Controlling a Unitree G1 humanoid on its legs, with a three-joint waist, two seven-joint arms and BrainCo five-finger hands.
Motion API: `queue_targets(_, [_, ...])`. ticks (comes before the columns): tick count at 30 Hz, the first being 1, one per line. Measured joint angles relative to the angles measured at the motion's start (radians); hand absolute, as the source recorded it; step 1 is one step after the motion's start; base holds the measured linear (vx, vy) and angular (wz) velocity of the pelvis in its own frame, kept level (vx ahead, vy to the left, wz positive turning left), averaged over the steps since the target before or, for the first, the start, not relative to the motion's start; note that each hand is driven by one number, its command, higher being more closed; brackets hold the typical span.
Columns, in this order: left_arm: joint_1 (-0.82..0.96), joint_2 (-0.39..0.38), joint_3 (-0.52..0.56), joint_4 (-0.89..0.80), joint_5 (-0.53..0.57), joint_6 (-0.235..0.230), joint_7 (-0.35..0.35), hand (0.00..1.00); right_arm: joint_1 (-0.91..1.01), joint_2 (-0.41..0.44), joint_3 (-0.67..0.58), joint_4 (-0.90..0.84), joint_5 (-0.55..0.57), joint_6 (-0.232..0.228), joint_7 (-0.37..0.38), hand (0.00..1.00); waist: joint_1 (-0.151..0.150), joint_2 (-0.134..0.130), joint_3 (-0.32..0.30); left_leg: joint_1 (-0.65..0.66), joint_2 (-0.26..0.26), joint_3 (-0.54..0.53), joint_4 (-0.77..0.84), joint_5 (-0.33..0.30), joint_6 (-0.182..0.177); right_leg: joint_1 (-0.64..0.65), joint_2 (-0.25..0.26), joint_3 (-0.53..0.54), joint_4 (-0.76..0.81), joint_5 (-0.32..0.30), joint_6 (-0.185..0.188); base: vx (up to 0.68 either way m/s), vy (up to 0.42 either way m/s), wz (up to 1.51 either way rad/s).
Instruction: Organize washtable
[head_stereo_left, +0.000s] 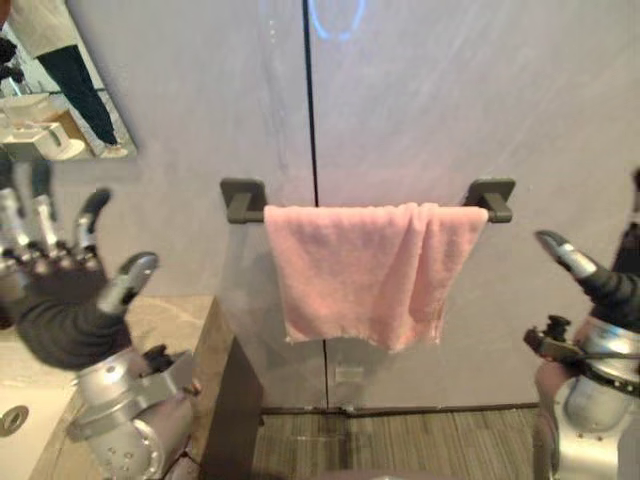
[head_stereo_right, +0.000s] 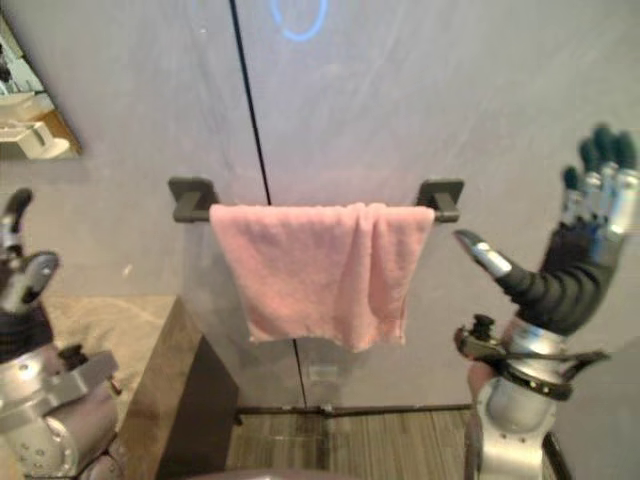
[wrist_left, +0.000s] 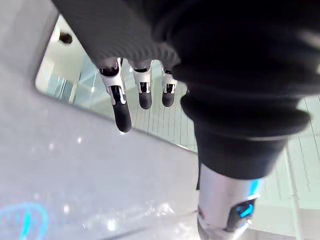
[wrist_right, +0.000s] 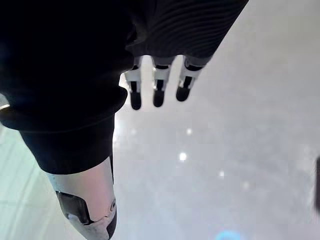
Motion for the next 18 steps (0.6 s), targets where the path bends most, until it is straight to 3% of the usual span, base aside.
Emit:
queue_targets(7, [-0.129, 0.102, -0.294, 0.054, -0.239, -0.002, -0.156, 0.0, -0.054, -0.12, 0.261, 0.04, 0.207, -0.002, 0.163, 0.0, -0.008, -0.003, 0.001, 0.009, -0.001, -0.007, 0.005, 0.0, 0.0, 0.015, 0.0, 0.0, 0.001, 0.0, 0.0, -0.01, -0.005, 0.01])
queue_targets(11, [-0.177, 0.14, -0.437, 0.131, -0.407, 0.03, -0.257, 0.0, -0.065, -0.178, 0.386, 0.145, 0.347, 0.006, 0.267, 0.0, -0.008, -0.006, 0.001, 0.015, -0.002, -0.007, 0.005, 0.0, 0.0, 0.019, 0.0, 0.001, 0.003, 0.0, 0.0, -0.05, -0.008, -0.01])
queue_targets(18, [-0.216, 0.175, -0.6, 0.265, -0.494, 0.094, -0.343, 0.0, -0.066, -0.264, 0.513, 0.311, 0.426, 0.053, 0.371, 0.0, -0.009, -0.007, 0.004, 0.017, -0.002, -0.004, 0.004, 0.001, 0.001, 0.017, 0.0, 0.005, 0.006, 0.0, 0.0, -0.02, -0.004, -0.01])
